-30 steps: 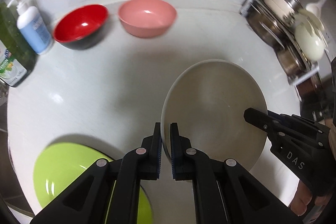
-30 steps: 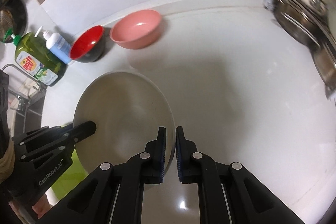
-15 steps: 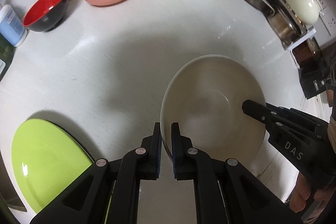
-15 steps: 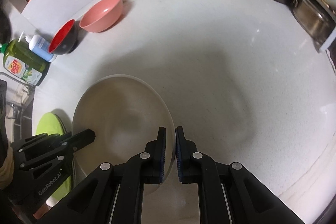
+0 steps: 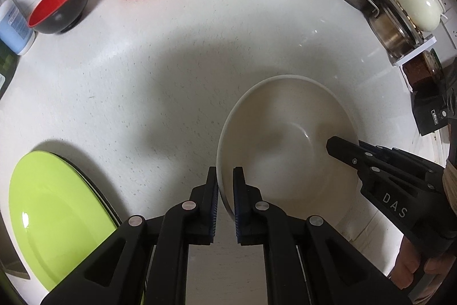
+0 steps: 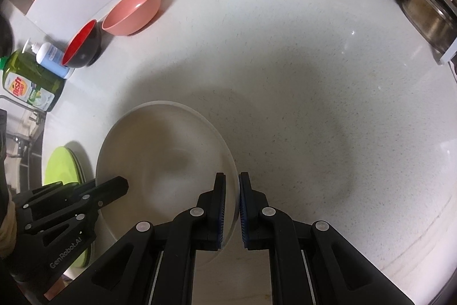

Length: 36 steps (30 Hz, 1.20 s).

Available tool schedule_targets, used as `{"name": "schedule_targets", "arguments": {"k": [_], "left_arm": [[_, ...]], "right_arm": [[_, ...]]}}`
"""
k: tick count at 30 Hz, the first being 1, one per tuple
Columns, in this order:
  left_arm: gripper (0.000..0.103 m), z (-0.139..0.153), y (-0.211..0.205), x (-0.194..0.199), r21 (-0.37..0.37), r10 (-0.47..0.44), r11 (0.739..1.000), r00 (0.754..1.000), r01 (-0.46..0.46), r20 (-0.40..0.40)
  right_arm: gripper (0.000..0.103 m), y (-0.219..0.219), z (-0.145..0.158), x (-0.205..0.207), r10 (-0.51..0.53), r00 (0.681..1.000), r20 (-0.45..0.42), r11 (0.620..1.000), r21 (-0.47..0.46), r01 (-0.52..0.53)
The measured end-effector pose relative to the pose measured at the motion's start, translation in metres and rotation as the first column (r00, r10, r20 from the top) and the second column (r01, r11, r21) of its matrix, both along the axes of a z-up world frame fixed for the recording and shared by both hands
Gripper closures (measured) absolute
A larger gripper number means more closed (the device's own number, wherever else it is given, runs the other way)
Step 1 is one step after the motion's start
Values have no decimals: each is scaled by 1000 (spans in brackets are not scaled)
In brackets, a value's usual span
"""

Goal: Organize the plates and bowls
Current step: 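Lift the white bowl with both tools and carry it beside the plate stack, then lower the white bowl onto the counter and open both tools, then move both tools toward the red and pink bowls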

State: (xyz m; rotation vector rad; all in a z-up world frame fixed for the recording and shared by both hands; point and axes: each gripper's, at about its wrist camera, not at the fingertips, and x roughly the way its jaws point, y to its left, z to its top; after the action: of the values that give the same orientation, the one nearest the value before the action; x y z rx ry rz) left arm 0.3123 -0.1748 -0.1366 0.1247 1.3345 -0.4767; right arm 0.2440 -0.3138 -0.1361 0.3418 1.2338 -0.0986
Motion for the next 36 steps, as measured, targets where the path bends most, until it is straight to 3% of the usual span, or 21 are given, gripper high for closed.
{"name": "schedule_targets", "arguments": {"k": [9,11,13,15,20,22,28,36], "left_arm": [[89,0,4,-2,-13,25,1000,1000,-25,-15],[84,1,5,-3,-13,30,999,1000,-30,-6],[74,4,7,-3,1,38,999,999,-38,18],[71,8,8,-5,8,45,999,998,-45,48],[61,19,15,-7,2,63,998,994,-64,92],[56,25,18,-8,0,66,998,991,-67,114],[47,44,28,-4,-10,53,999,982,-52,180],[43,68,50,8,-30,97,995,965,-93,245]], "right_arm": [[91,3,-1,3,22,1000,-1,1000,0,-22],[88,4,-1,3,29,1000,-5,1000,-4,-29],[78,5,2,3,34,999,0,999,-16,-34],[73,5,6,1,30,999,14,999,-38,-30],[69,5,20,-1,29,999,43,997,-77,-26],[62,7,27,-1,31,998,60,996,-87,-26],[59,18,48,7,62,992,111,994,-91,-52],[59,40,69,23,103,982,156,991,-100,-88]]}}
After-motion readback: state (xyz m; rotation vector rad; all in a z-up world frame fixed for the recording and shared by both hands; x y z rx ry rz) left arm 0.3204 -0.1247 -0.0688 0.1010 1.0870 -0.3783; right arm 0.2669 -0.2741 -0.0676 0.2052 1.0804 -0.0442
